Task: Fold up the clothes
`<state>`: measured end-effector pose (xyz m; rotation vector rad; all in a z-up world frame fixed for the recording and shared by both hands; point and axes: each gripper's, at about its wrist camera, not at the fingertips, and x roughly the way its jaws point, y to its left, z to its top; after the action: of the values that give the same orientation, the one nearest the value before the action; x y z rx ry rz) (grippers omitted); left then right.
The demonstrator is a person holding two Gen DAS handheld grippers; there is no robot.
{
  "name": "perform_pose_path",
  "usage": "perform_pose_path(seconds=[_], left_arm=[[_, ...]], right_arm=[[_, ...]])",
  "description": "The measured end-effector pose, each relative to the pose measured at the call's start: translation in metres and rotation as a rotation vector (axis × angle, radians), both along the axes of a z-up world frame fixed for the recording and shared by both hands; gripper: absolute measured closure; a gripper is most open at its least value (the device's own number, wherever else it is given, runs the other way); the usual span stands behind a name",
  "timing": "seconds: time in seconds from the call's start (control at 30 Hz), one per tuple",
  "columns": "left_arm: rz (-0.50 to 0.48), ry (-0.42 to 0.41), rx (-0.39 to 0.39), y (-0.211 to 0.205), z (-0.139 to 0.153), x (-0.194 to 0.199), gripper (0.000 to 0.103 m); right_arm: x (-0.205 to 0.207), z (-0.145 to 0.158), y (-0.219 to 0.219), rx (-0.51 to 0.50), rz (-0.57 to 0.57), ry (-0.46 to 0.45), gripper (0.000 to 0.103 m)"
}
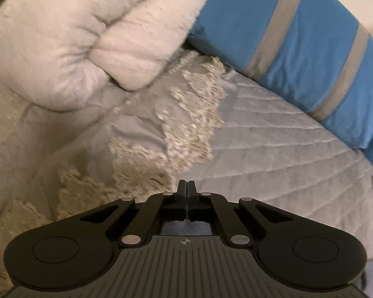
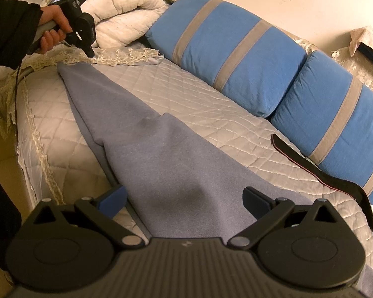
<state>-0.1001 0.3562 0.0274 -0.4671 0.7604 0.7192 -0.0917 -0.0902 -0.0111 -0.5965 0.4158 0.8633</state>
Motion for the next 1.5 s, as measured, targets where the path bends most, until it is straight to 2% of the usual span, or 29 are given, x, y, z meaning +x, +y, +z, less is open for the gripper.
perform_pose_path(seconds=[0.07,0.13,0.2,0.33,0.5,0.57,0.6,0.77,0.97,1.5], left_arm=[[0.011,0.040,-0.018,0.005,-0.005,0.002,0.097],[0.015,0.042,-0.079,0.011,-0.012,0.001,0.079],[0.021,0.019,-0.112,0.015,-0.016,-0.004,0.075],[0.042,-0.035,-0.190,0.023,-0.017,-0.012,0.075],[0.034,-0.043,-0.239,0.024,-0.020,-0.011,0.076],[0.040,-0.048,-0.241,0.023,-0.020,-0.011,0.090],[0.045,-0.052,-0.240,0.023,-0.019,-0.011,0.103],[0.036,-0.084,-0.159,0.016,-0.006,-0.012,0.103],[0.004,-0.076,-0.076,0.006,0.000,-0.006,0.103],[0.031,-0.065,0.043,0.001,0.000,-0.002,0.103]], right_arm=[[0.000,0.000,-0.001,-0.002,-0.001,-0.001,0.000],[0.000,0.000,0.000,-0.004,-0.002,-0.003,0.000],[-0.001,0.000,0.000,-0.005,-0.001,-0.004,0.000],[-0.001,0.000,0.001,-0.006,0.006,-0.005,0.000],[-0.001,-0.001,0.001,-0.011,0.003,-0.005,0.000],[-0.001,-0.001,0.002,-0.010,0.002,-0.005,0.000],[-0.001,-0.001,0.002,-0.011,0.002,-0.006,0.000],[-0.001,-0.002,0.001,-0.011,0.006,-0.008,0.000],[-0.002,-0.002,0.001,-0.011,0.003,-0.010,0.000],[-0.002,-0.002,0.000,-0.013,0.008,-0.010,0.000]])
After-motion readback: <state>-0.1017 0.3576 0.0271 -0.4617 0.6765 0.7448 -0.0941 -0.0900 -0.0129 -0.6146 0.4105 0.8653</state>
